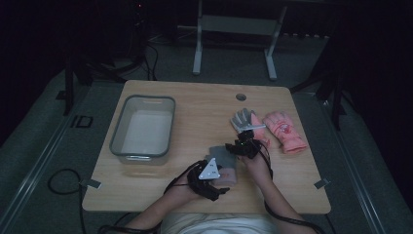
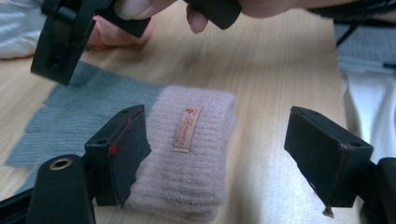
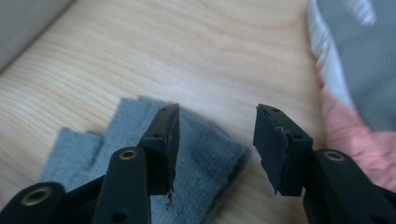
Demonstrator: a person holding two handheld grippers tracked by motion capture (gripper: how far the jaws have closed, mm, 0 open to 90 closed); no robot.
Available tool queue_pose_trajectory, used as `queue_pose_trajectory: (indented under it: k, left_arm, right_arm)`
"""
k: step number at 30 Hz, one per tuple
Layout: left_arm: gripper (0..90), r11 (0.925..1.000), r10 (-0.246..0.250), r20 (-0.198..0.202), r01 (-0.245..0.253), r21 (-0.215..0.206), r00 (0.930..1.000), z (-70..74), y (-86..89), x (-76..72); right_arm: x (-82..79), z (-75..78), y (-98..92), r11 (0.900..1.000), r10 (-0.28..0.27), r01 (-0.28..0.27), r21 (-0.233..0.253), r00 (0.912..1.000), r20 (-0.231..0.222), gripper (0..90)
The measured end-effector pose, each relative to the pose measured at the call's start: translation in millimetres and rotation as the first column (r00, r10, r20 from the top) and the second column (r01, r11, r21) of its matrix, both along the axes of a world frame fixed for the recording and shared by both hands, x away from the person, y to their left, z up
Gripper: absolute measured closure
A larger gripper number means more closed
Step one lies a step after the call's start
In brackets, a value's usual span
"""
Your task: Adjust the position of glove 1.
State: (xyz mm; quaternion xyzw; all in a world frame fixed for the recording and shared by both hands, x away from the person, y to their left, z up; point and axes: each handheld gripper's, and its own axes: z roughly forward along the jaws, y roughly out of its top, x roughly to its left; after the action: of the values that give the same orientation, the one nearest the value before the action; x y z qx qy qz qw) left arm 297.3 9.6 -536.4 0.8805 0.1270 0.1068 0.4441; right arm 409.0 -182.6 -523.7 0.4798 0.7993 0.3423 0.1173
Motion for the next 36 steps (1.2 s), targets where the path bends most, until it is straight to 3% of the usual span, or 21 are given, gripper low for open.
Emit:
queue_pose_trajectory:
  k: [4,5,11,12,15,18,20,21,26,30,36]
  left_arm:
    - [26.4,0.9959,-0.034,0.032,0.032,0.084,0.9989,-8.0,-5.1,2.1]
    - [27.6,0.9946,-0.038,0.047,0.034,0.098,0.9982,-9.6,-5.8,1.5]
    - [34.6,0.992,-0.039,0.11,0.025,0.124,0.9931,-13.3,-5.8,-0.5]
    - [36.5,0.9907,-0.036,0.122,0.019,0.134,0.9918,-14.2,-6.2,-1.4]
    - [43.1,0.984,-0.025,0.182,-0.008,0.178,0.983,-15.4,-8.9,-4.9]
    - [51.8,0.974,-0.025,0.242,-0.031,0.224,0.9698,-15.6,-13.0,-8.1]
    - [54.8,0.9707,-0.033,0.257,-0.031,0.238,0.9659,-15.8,-14.5,-9.7]
    - [57.9,0.9687,-0.036,0.26,-0.031,0.246,0.9648,-14.7,-14.5,-10.1]
    - [71.6,0.9781,-0.008,0.177,-0.03,0.206,0.9841,-7.2,-9.3,-2.8]
    - [73.6,0.9797,0.014,0.148,-0.043,0.196,0.9889,-2.7,-6.2,-0.2]
    - [74.1,0.9794,0.028,0.144,-0.056,0.194,0.9892,10.8,1.8,5.6]
  right_arm:
    - [-0.5,-14.2,6.5,0.999,0.001,-0.002,-0.053,0.9998,-0.019,43.2]
    - [-0.2,-17.5,6.4,0.999,-0.007,0.006,-0.038,0.9995,-0.032,43.0]
    - [2.3,-20.4,3.7,1.0,-0.012,0.011,-0.02,0.9989,-0.045,40.7]
    - [2.5,-20.2,4.0,1.0,-0.011,0.01,-0.022,0.9989,-0.045,43.0]
    - [0.6,-19.5,6.5,1.0,0.023,-0.023,-0.006,0.9983,-0.054,60.8]
    - [-1.0,-17.7,9.0,0.999,0.045,-0.046,-0.011,0.9976,-0.052,70.3]
    - [-2.6,-15.8,11.6,0.998,0.06,-0.061,-0.031,0.9973,-0.044,74.1]
    - [-3.3,-15.3,12.8,0.997,0.067,-0.068,-0.043,0.997,-0.038,75.2]
    - [-3.6,-13.8,14.2,0.997,0.071,-0.073,-0.037,0.9966,-0.041,77.2]
    - [-3.0,-10.0,12.7,0.997,0.076,-0.076,-0.009,0.9958,-0.052,77.6]
    - [-3.9,8.1,13.2,0.994,0.106,-0.105,0.043,0.9941,-0.021,77.8]
